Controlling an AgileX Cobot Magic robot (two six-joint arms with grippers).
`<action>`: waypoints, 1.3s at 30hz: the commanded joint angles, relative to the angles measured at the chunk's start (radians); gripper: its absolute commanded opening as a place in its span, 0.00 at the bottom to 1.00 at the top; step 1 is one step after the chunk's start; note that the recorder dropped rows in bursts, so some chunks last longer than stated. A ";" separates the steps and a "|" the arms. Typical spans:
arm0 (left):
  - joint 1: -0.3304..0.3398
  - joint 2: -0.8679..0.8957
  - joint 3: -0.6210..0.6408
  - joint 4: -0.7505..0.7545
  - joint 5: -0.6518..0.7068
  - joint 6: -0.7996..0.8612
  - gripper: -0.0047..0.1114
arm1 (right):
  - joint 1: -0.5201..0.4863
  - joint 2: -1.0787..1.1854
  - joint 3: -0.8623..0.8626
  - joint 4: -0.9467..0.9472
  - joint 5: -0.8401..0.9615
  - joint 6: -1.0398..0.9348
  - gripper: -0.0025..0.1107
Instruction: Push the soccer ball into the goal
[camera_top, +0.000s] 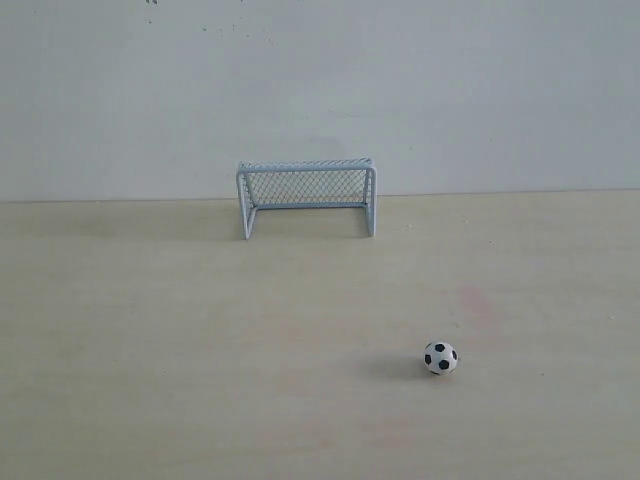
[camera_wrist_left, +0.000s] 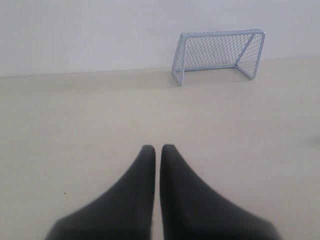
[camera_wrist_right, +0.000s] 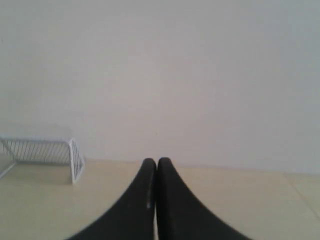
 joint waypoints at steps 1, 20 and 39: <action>0.004 -0.001 0.004 -0.007 -0.001 0.004 0.08 | -0.007 0.206 -0.092 -0.006 0.154 -0.009 0.02; 0.004 -0.001 0.004 -0.007 -0.001 0.004 0.08 | -0.007 0.771 -0.116 0.087 0.305 -0.099 0.02; 0.004 -0.001 0.004 -0.007 -0.001 0.004 0.08 | -0.007 0.769 -0.116 0.087 0.291 -0.097 0.02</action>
